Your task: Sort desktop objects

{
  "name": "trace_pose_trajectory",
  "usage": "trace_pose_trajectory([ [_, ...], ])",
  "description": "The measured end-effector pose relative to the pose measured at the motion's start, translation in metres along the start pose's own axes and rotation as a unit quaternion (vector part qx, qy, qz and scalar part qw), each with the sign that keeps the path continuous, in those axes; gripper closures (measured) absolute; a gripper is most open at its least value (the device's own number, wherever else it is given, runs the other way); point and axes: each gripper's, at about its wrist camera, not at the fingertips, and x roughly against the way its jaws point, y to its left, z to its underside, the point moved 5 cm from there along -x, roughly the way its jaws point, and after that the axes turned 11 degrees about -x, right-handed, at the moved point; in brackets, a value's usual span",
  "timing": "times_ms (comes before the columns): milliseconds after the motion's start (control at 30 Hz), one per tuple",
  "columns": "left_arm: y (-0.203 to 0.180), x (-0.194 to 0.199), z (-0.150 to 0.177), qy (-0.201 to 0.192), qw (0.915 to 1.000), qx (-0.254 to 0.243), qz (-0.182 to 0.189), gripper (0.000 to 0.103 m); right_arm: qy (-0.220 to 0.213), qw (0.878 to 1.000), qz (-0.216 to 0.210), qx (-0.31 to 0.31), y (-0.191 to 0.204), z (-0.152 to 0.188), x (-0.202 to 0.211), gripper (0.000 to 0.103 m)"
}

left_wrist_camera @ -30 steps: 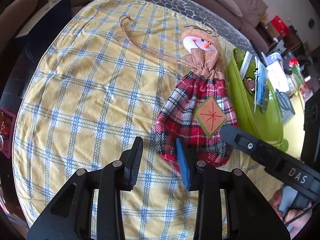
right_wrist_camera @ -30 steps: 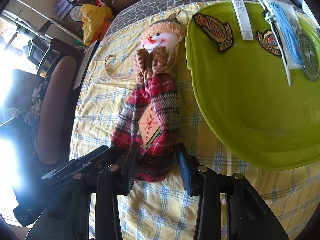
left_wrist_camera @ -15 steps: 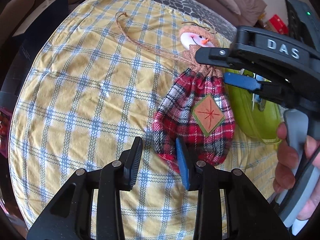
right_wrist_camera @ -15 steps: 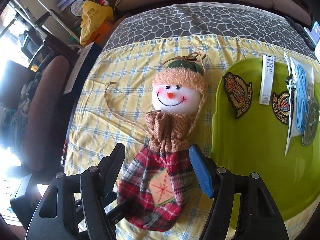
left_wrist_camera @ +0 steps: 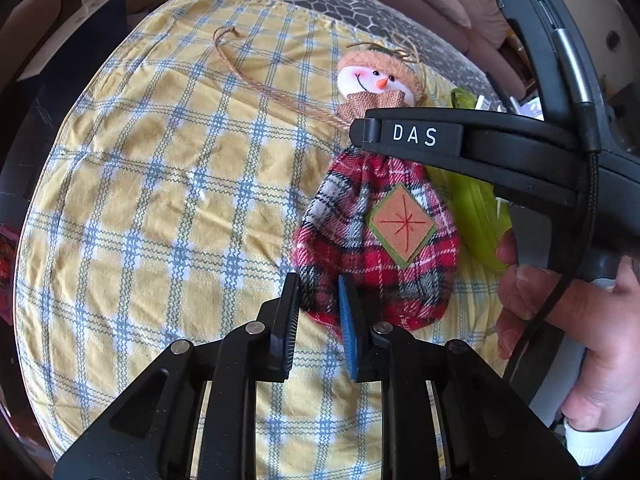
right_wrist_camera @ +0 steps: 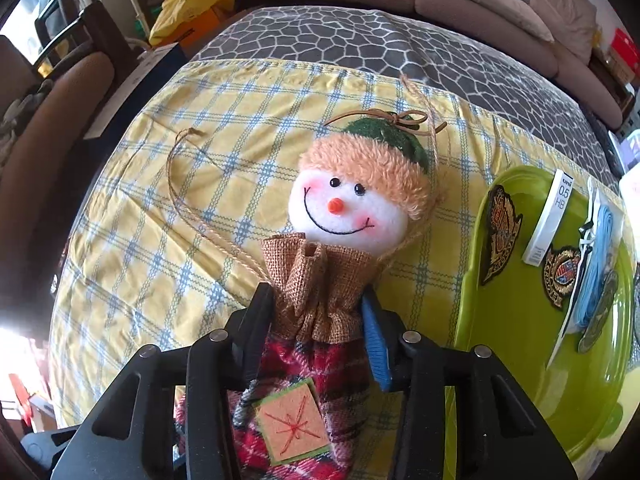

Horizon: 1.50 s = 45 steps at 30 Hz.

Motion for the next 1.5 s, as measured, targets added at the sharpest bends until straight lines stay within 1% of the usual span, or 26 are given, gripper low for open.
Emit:
trace_pose_trajectory([
  [67, -0.003, 0.004, -0.001, -0.007, 1.0000, -0.004, 0.006, 0.089, -0.007, 1.000, -0.009, -0.006, -0.003, 0.000, 0.005, 0.068],
  [167, -0.009, 0.020, -0.006, -0.033, 0.9990, -0.019, 0.025, 0.091, -0.021, 0.999, -0.021, -0.012, -0.003, -0.003, 0.017, 0.072],
  [233, -0.012, 0.036, -0.008, -0.057, 0.9975, -0.025, 0.033, 0.091, -0.032, 0.999, -0.030, -0.017, -0.005, -0.004, 0.030, 0.072],
  [333, -0.015, 0.061, -0.005, -0.093, 0.9935, -0.011, 0.065, 0.091, -0.051, 0.997, -0.058, -0.027, -0.009, -0.006, 0.059, 0.072],
  [400, -0.021, 0.069, -0.005, -0.107, 0.9909, -0.005, 0.081, 0.091, -0.061, 0.994, -0.078, -0.036, -0.014, -0.007, 0.079, 0.072],
  [467, -0.033, 0.075, -0.006, -0.117, 0.9893, -0.009, 0.086, 0.091, -0.071, 0.992, -0.091, -0.044, -0.021, -0.007, 0.098, 0.072],
  [567, -0.061, 0.090, -0.009, -0.132, 0.9869, -0.036, 0.086, 0.092, -0.087, 0.989, -0.102, -0.057, -0.038, -0.006, 0.127, 0.072],
  [667, -0.096, 0.098, -0.016, -0.135, 0.9843, -0.054, 0.100, 0.092, -0.101, 0.986, -0.112, -0.074, -0.064, -0.005, 0.155, 0.072],
  [767, -0.141, 0.104, -0.022, -0.139, 0.9800, -0.085, 0.115, 0.093, -0.121, 0.981, -0.117, -0.094, -0.096, -0.003, 0.183, 0.073],
  [933, -0.224, 0.118, -0.027, -0.143, 0.9719, -0.134, 0.131, 0.093, -0.151, 0.975, -0.105, -0.126, -0.159, 0.003, 0.228, 0.073],
  [1067, -0.287, 0.118, -0.033, -0.135, 0.9659, -0.163, 0.150, 0.093, -0.174, 0.967, -0.100, -0.155, -0.215, 0.010, 0.265, 0.073],
  [1300, -0.388, 0.094, -0.038, -0.110, 0.9574, -0.200, 0.177, 0.093, -0.207, 0.954, -0.072, -0.204, -0.313, 0.029, 0.314, 0.073],
  [1500, -0.456, 0.066, -0.045, -0.093, 0.9526, -0.232, 0.173, 0.093, -0.227, 0.944, -0.049, -0.236, -0.386, 0.046, 0.339, 0.073],
])
